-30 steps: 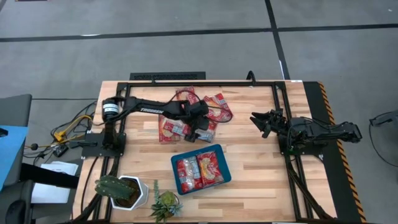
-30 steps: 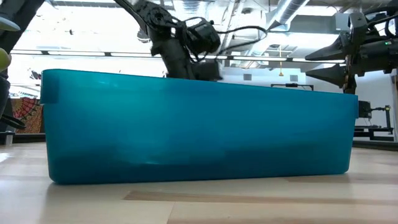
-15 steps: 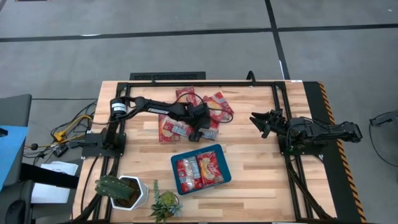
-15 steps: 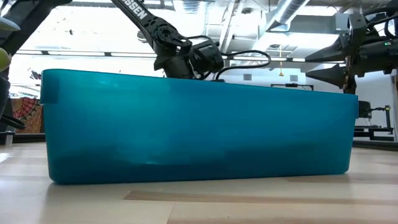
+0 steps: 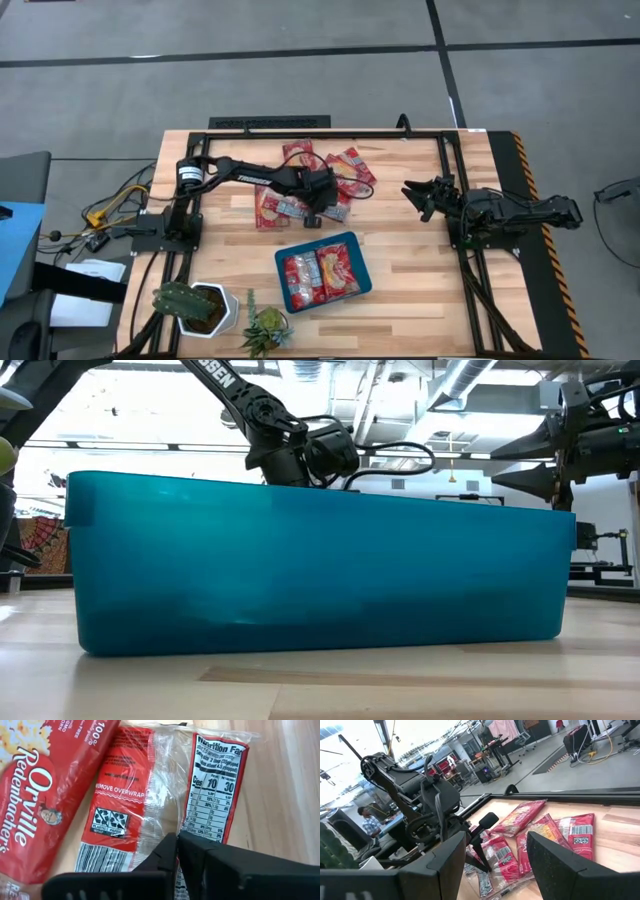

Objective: Sort popcorn bags into baskets
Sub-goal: Put the popcorn bag into the blue bin

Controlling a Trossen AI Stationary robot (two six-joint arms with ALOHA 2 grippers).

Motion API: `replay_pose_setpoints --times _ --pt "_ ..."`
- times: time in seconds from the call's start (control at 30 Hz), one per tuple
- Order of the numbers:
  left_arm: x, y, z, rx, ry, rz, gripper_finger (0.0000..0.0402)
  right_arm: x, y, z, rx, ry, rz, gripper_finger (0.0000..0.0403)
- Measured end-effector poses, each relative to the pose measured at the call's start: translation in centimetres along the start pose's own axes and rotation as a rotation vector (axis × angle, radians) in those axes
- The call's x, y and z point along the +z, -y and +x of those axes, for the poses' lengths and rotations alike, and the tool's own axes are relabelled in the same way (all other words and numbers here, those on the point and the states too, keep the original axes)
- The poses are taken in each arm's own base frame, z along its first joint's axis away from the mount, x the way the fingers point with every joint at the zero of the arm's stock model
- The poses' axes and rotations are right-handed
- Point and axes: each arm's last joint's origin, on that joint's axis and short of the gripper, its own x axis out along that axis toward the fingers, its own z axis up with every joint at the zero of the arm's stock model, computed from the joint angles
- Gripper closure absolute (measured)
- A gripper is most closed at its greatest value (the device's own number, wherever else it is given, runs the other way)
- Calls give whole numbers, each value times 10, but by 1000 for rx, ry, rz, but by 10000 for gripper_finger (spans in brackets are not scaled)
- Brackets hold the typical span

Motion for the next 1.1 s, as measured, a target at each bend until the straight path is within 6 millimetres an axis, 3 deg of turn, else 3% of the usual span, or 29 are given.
replay_pose_setpoints --times 0.63,0.9,1.1 --pt "17 17 -59 79 89 -59 401 0 0 0 1 2 2 168" --pt "20 15 -70 163 115 -80 400 0 0 0 1 2 2 168" --pt "17 1 -73 89 147 -20 340 0 0 0 2 1 2 168"
